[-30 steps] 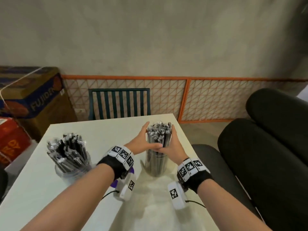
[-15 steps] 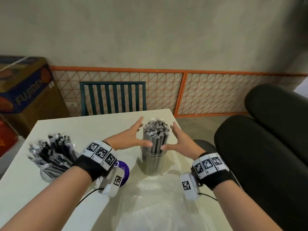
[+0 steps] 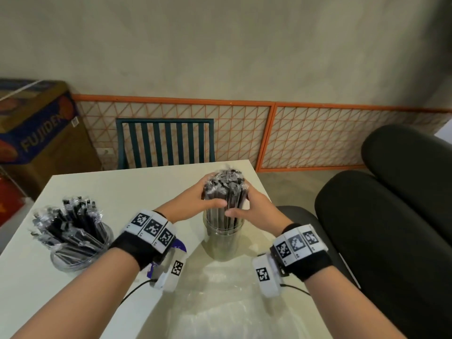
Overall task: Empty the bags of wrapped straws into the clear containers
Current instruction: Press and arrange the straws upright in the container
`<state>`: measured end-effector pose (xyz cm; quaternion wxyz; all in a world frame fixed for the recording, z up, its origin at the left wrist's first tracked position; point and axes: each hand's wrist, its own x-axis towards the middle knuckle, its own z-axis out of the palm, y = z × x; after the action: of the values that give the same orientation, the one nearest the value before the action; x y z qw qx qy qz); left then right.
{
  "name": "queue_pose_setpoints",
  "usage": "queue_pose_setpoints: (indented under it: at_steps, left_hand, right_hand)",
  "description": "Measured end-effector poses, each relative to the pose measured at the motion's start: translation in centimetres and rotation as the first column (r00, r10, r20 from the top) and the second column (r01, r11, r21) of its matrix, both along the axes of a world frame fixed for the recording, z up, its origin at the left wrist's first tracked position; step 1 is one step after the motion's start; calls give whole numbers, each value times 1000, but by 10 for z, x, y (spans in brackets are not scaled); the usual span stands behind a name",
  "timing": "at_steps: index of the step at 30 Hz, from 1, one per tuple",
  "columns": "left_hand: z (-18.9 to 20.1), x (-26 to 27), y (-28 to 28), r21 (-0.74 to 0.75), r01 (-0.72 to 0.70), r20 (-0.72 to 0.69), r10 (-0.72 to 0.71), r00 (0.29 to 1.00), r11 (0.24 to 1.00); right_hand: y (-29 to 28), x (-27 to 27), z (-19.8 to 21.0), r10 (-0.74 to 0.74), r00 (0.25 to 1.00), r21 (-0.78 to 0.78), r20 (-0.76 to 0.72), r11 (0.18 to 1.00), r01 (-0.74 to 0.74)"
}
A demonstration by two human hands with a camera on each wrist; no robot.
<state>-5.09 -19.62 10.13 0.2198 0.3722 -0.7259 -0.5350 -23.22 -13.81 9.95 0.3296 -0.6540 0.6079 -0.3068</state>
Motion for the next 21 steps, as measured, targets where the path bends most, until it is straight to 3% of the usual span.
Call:
queue_pose_setpoints:
  at_steps: [3, 5, 9, 13, 16, 19, 21]
  left_hand:
    - [-5, 11, 1, 40, 17, 127, -22, 992, 999]
    - [-11, 14, 3, 49, -5, 145, -2, 989, 999]
    - [-19, 7, 6, 58, 14, 89, -19, 996, 998]
    - [-16, -4, 7, -71, -48, 62, 53, 997, 996]
    - [-3, -2, 6, -123, -107, -3, 108, 994, 987]
    - [-1, 6, 7, -84, -78, 55, 83, 995, 993]
    - [-6, 12, 8, -38, -85, 146, 90, 985, 996]
  right_hand:
    - [0, -14, -9, 81, 993, 154, -88, 986, -67]
    - [2, -14, -20, 78, 995, 141, -58, 988, -70]
    - [7, 5, -38, -72, 997, 154, -15, 985, 73]
    - [7, 20, -26, -158, 987, -17, -2, 987, 158]
    - [2, 14, 0, -110, 994, -52, 16, 993, 110]
    - [-2, 2, 8, -13, 998, 54, -57, 998, 16]
    - [1, -3, 1, -18, 995, 167, -95, 985, 34]
